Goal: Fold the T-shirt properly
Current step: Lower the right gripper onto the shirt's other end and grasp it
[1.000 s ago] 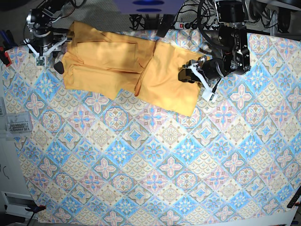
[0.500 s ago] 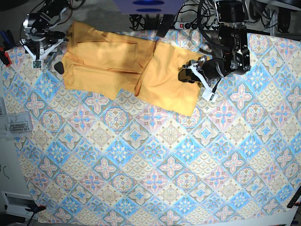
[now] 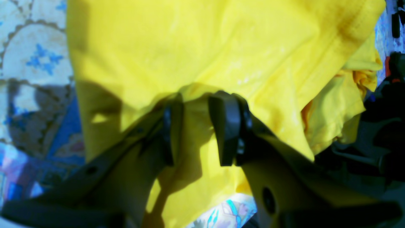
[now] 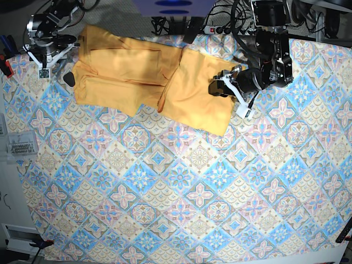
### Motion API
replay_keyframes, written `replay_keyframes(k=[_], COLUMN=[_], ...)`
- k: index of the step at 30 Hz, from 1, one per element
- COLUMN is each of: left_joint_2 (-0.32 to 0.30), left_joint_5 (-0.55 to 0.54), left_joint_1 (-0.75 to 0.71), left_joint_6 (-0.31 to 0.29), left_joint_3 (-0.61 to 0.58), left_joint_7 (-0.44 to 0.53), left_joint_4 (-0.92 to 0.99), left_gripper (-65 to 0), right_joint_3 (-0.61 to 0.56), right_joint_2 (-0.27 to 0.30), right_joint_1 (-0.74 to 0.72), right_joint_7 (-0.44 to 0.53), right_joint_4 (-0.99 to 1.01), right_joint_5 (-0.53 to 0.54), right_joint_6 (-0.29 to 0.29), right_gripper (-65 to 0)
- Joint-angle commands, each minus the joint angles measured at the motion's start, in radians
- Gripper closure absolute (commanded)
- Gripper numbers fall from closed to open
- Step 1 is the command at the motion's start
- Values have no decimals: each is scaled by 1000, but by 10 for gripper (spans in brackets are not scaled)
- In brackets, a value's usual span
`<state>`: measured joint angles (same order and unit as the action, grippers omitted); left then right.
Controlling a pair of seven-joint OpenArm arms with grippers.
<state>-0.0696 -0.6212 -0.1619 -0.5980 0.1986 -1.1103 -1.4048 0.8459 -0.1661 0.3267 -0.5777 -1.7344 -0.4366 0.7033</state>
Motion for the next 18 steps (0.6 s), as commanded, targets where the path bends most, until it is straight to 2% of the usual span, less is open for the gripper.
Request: replay_keyframes(k=[1,18], left_joint_2=[-6,-6], left_joint_5=[-1,-1], left_joint_1=[5,9], left_joint_6=[3,3], left_joint_3=[2,2], left_joint_7=[8,8], left_joint_4=[-9,-9], left_gripper=[-185,-185], right_joint_3=[3,3], right_joint_2=[9,9], right_joint_1=[1,1], right_joint_7=[11,11], right_joint_4=[-14,-20], right_joint_5=[6,-5], right_joint_6=[-5,-5], right_gripper=[-263,-263])
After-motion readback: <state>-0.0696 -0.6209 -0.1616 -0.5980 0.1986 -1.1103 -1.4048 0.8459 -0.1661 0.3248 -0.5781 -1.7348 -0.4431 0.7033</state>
